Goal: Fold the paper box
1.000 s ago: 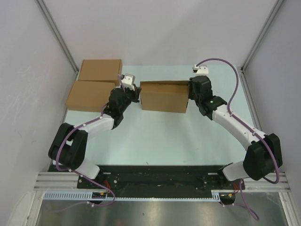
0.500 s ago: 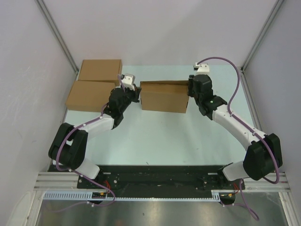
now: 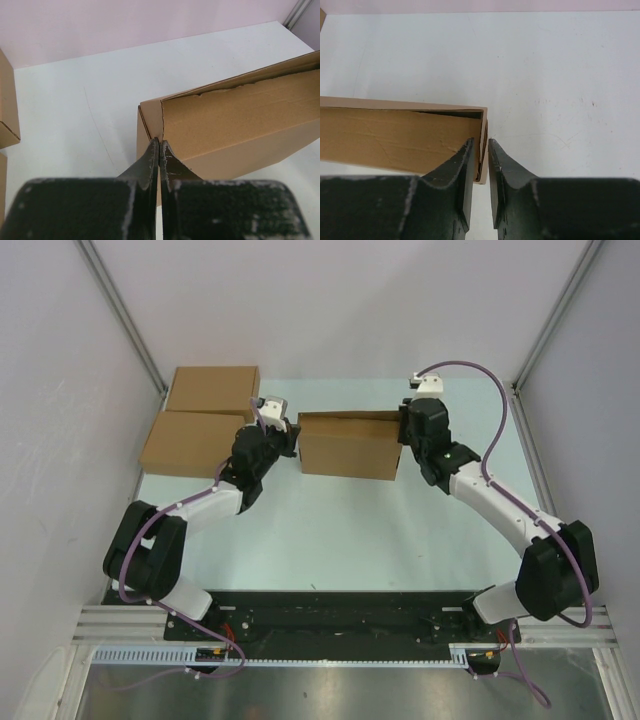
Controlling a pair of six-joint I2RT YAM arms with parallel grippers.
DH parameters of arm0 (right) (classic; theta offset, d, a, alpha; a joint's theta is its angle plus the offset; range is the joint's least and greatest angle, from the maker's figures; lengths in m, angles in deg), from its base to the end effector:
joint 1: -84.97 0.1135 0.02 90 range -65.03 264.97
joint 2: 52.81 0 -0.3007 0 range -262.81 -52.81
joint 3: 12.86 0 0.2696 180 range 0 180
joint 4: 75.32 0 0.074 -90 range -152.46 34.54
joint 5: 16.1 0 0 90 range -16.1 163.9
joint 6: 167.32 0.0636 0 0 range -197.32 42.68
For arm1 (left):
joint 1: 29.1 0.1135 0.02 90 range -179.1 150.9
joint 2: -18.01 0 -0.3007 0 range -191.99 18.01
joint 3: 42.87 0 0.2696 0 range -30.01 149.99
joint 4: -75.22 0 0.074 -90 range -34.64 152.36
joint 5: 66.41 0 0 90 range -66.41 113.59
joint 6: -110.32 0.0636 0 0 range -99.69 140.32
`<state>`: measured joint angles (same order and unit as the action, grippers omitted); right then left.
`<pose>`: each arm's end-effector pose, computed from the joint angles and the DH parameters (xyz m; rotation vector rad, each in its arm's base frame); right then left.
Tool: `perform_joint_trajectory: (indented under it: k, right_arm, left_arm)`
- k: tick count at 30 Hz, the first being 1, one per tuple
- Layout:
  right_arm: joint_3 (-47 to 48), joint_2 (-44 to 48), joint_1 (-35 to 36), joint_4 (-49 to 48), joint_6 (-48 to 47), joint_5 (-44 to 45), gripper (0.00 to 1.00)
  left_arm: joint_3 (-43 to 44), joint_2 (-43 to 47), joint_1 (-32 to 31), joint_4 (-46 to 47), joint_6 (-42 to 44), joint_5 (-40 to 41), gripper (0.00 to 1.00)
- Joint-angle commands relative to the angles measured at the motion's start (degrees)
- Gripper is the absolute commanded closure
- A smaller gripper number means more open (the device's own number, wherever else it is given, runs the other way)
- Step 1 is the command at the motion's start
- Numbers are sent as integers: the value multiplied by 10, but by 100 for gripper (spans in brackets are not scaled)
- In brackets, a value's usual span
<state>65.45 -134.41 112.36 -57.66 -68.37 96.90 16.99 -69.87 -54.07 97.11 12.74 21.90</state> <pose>0.3391 0.1477 0.3481 -0.0417 1.9059 0.0400 0.3470 -0.1637 0.2727 0.2789 1.6748 -0.4515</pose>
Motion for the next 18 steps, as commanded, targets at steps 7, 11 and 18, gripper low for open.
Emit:
perform_joint_trajectory:
  k: [7, 11, 18]
  right_arm:
    - [-1, -29, -3, -38, -8, 5, 85]
    - [-1, -29, -4, -42, -9, 7, 91]
    - [-1, -29, 0, -40, -9, 11, 100]
  left_arm:
    - [-12, -32, -15, -125, -7, -29, 100]
    - [-12, -30, -15, -127, -7, -29, 100]
    - [-10, -28, -15, -128, -7, -29, 100]
